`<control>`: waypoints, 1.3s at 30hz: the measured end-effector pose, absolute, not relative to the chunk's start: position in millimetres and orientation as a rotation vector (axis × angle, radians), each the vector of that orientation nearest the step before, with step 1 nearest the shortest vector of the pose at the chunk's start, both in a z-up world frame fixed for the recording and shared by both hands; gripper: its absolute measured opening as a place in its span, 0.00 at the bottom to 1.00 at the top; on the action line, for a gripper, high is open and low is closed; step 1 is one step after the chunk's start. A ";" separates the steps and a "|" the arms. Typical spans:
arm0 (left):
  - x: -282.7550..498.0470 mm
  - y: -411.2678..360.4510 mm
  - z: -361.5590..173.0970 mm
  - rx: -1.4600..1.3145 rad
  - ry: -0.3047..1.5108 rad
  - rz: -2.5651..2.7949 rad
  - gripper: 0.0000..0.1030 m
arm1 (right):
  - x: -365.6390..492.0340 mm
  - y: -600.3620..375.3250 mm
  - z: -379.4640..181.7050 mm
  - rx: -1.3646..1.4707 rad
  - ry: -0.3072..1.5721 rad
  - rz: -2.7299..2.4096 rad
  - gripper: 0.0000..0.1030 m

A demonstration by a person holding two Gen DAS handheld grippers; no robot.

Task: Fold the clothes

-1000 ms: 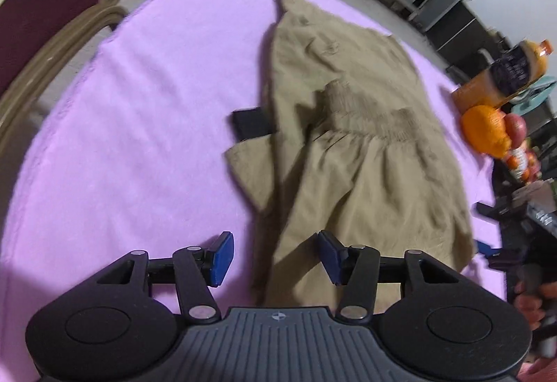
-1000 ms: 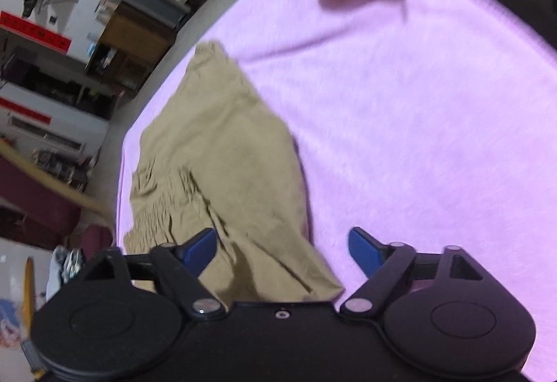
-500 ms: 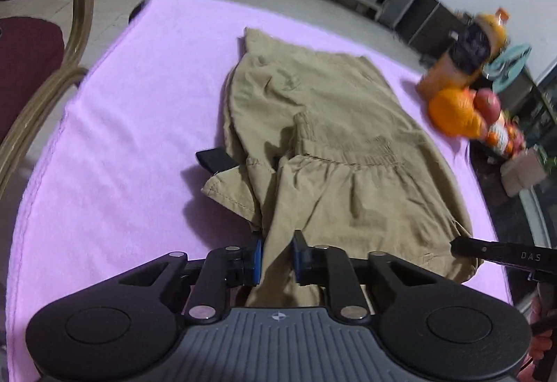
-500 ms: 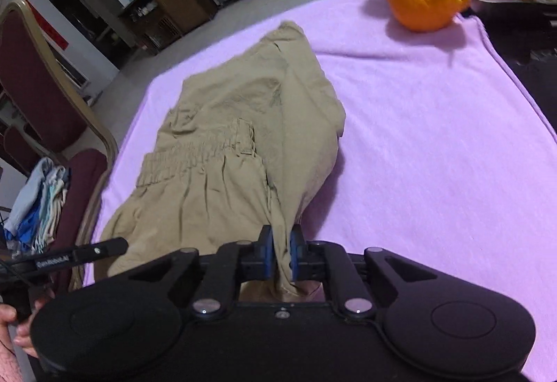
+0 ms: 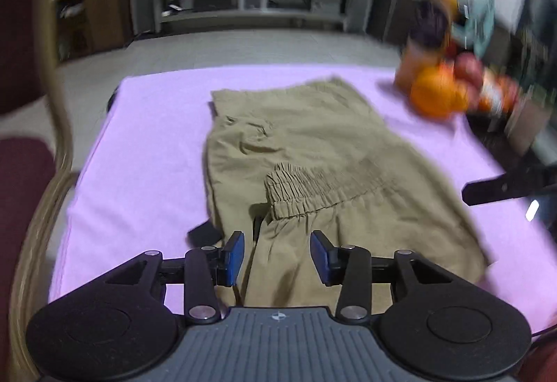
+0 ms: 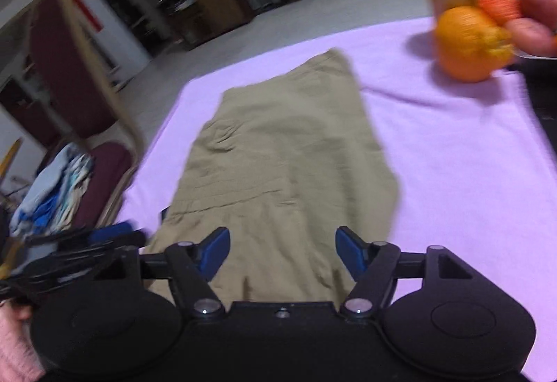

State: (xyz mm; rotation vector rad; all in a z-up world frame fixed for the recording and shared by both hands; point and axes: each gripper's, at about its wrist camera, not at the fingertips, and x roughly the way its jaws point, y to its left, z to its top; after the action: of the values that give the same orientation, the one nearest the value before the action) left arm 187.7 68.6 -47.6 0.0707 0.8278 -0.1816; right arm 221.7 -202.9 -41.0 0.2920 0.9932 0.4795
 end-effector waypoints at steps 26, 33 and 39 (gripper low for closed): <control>144.5 83.0 -38.9 -0.008 0.770 -0.159 0.22 | 195.0 -232.7 -45.5 0.494 0.908 0.440 0.63; 136.5 62.2 -87.6 0.167 0.884 -0.080 0.20 | 199.2 -231.7 -97.6 0.622 1.178 0.553 0.22; 128.0 79.2 -84.8 0.106 0.903 -0.019 0.24 | 195.5 -273.6 -92.1 0.487 1.121 0.232 0.15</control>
State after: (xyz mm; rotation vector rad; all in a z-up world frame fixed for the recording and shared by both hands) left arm 128.0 79.2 -84.8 0.1060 0.9032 -0.0193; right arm 195.5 -273.6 -92.1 0.4870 1.1205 0.2321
